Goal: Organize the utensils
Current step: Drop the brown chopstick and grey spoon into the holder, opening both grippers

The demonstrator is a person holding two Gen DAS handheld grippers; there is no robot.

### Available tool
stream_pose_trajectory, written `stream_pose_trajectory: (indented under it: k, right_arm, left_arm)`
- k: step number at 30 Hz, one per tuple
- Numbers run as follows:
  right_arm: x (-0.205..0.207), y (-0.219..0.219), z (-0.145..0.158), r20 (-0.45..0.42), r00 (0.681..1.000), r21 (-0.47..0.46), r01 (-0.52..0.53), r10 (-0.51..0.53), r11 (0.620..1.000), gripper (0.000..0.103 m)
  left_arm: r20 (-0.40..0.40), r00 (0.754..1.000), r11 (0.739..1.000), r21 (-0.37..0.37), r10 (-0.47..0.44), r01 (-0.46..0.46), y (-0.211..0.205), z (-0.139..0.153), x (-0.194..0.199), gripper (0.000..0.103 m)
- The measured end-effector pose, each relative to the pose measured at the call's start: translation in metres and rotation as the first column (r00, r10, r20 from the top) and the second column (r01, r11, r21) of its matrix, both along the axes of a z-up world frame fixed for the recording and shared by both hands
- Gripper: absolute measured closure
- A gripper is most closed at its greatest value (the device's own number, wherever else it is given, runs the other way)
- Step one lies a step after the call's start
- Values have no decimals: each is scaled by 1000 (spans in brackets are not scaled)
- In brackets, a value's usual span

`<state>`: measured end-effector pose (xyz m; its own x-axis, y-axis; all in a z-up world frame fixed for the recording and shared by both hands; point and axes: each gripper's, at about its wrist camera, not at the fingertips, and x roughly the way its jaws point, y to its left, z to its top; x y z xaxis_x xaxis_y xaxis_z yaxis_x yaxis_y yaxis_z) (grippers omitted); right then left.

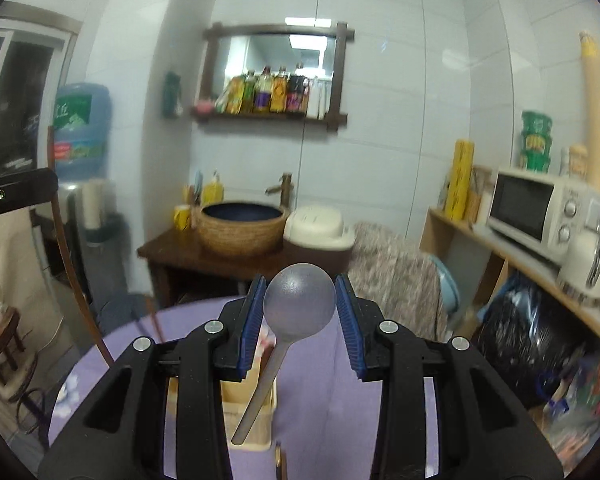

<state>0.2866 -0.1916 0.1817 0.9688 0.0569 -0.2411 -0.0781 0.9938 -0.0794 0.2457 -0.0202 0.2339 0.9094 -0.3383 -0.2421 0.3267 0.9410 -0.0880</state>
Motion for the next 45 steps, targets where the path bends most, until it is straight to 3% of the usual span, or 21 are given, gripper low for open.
stream_pose_trajectory:
  k: [3,9,19,26,28,30,31,32,34,40,45]
  right_arm:
    - [27,12,4,20,999,-20,35,-35,999,66]
    - [58,24,-45,-5,998,-62,66,-66,996,66]
    - [51,23,-121,-133,991,-106,-7,-7,994,66]
    - [54,18,-147,-220,975,-89,-41,21,995,66]
    - [51,17,-149,-220,975,-90,-40,20,995,59]
    - [46,13,-147,-207,978,-70,-39,23,997,38]
    - [41,10,-145,-198,980,-56,-34,23,998,32]
    - [36,7,-144,-190,981,-43,-35,26,998,28]
    - [26,2,-144,-187,982,-33,-32,25,999,28]
    - [-15,-27,-151,-220,974,54,-38,49,998,22]
    - [-42,-35,-159,-232,972,63,-31,45,998,21]
  left_arm:
    - [15,998,998,8,60,-60,-7,2,22,96]
    - [-19,993,993,36,113,-112,-11,-48,48,96]
    - [-129,987,994,53,99,-93,-3,-124,35,96]
    - [-161,981,992,88,109,-95,-4,-144,37,96]
    - [-166,981,993,86,99,-85,-5,-143,35,96]
    - [-167,981,993,85,99,-85,-4,-142,33,95]
    - [-165,982,993,88,96,-83,-4,-142,29,90]
    - [-165,982,993,87,96,-82,-4,-143,27,77]
    - [-164,981,994,69,98,-88,1,-145,16,58]
    - [-249,966,997,15,74,-72,16,-171,-15,46]
    - [-312,949,999,17,46,-43,12,-198,-40,46]
